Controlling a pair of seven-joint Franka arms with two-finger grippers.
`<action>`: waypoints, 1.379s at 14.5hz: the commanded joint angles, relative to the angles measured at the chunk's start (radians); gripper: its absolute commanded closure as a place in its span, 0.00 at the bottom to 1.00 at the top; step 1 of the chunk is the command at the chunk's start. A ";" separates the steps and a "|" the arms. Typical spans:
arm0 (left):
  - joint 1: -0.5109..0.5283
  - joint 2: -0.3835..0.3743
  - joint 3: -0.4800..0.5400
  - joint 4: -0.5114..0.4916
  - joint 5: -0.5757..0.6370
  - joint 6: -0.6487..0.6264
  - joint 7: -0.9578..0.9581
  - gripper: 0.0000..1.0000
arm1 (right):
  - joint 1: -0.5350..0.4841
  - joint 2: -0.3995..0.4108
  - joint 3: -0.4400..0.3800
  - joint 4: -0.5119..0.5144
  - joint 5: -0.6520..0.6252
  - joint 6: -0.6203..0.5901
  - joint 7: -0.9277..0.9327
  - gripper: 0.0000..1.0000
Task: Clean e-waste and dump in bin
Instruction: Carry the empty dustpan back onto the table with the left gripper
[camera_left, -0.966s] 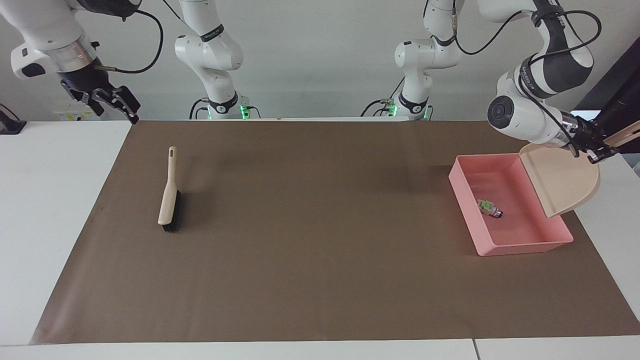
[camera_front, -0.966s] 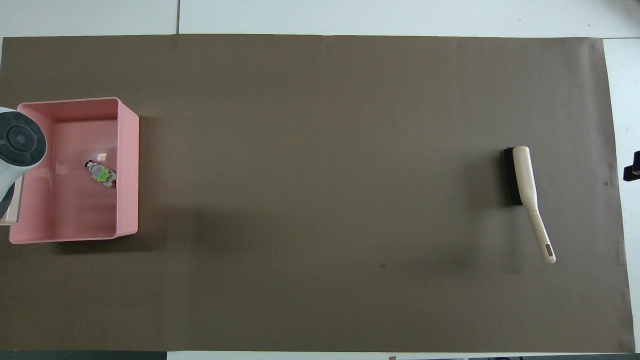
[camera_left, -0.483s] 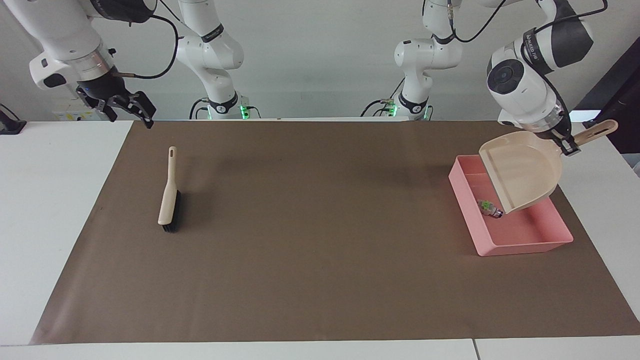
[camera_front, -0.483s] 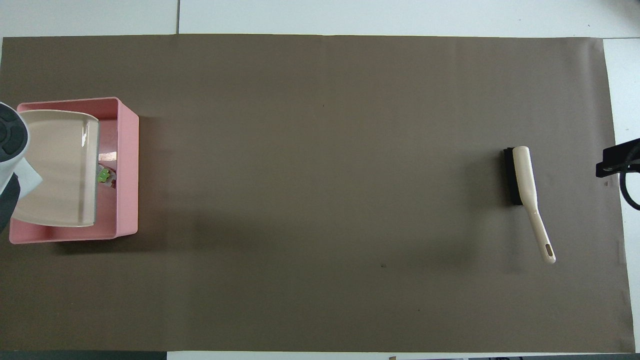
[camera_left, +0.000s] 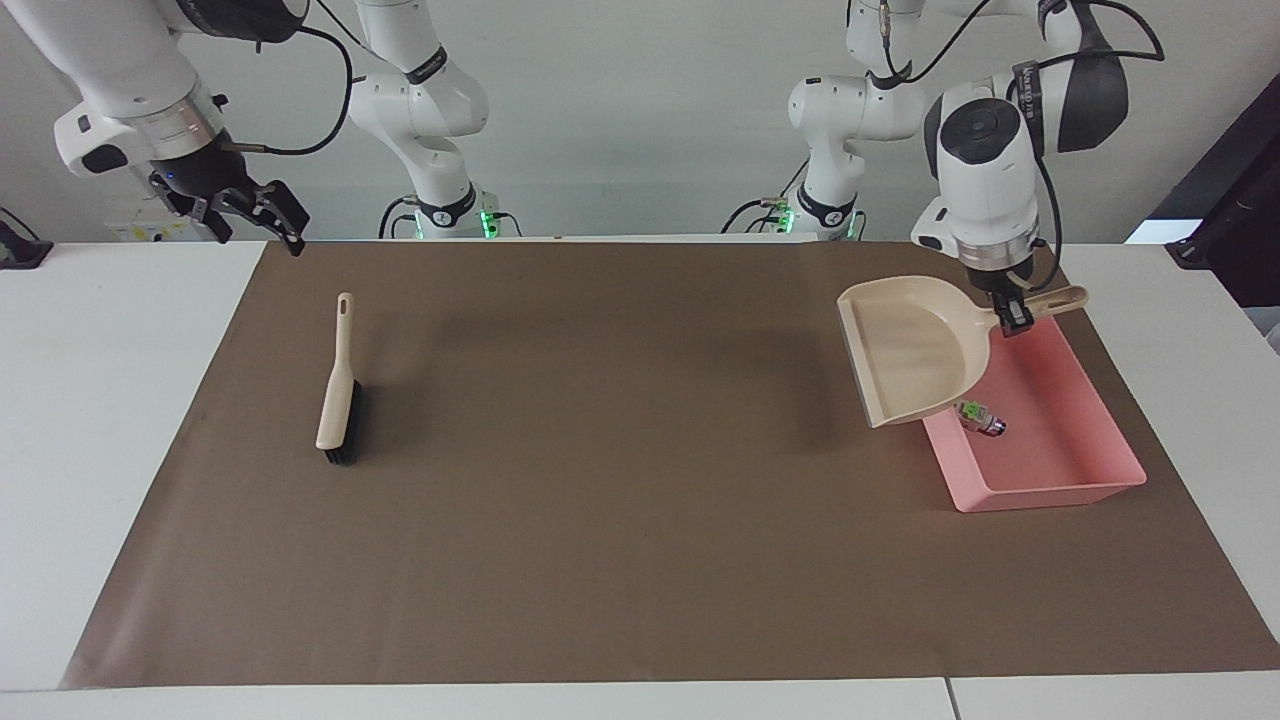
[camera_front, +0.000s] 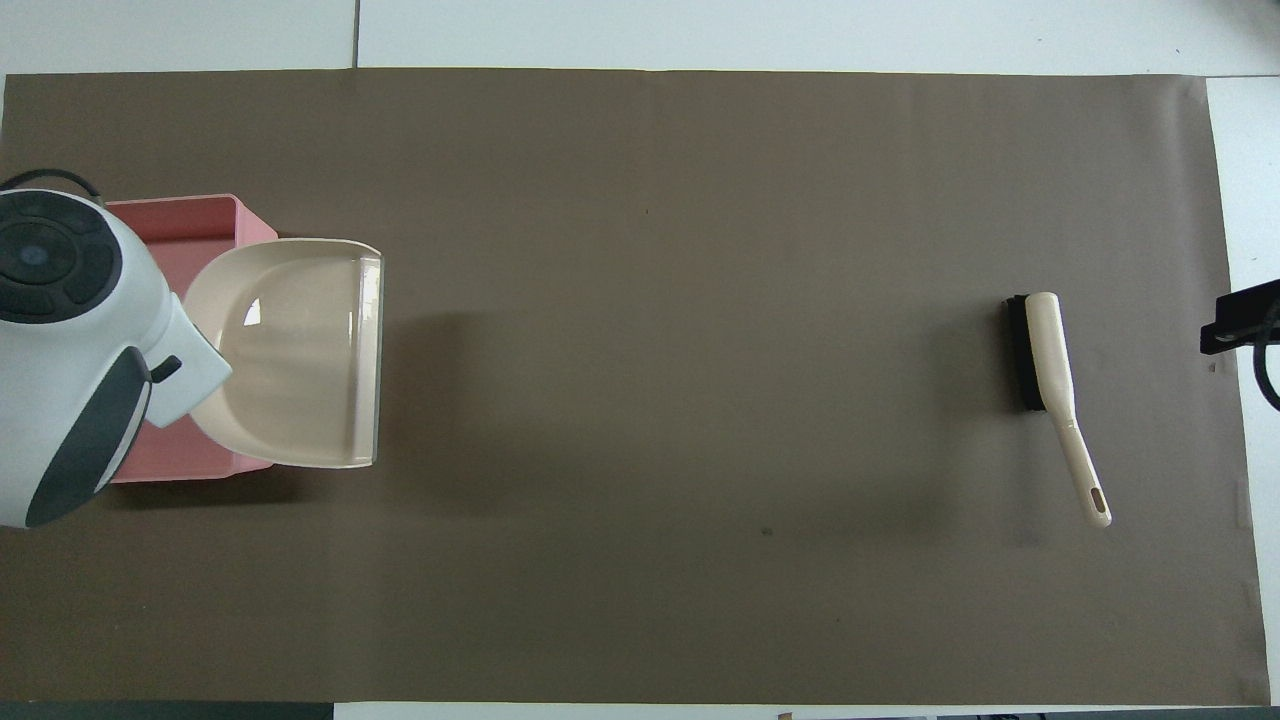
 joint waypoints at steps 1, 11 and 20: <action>-0.107 0.024 0.015 -0.048 -0.045 0.050 -0.114 1.00 | 0.007 0.007 0.002 0.018 -0.016 -0.005 -0.002 0.00; -0.326 0.268 0.016 -0.034 -0.067 0.164 -0.448 0.99 | 0.009 0.007 0.057 0.025 -0.013 -0.008 0.006 0.00; -0.313 0.161 0.024 -0.039 -0.067 -0.011 -0.651 0.02 | 0.009 0.003 0.082 0.013 -0.004 0.029 -0.020 0.00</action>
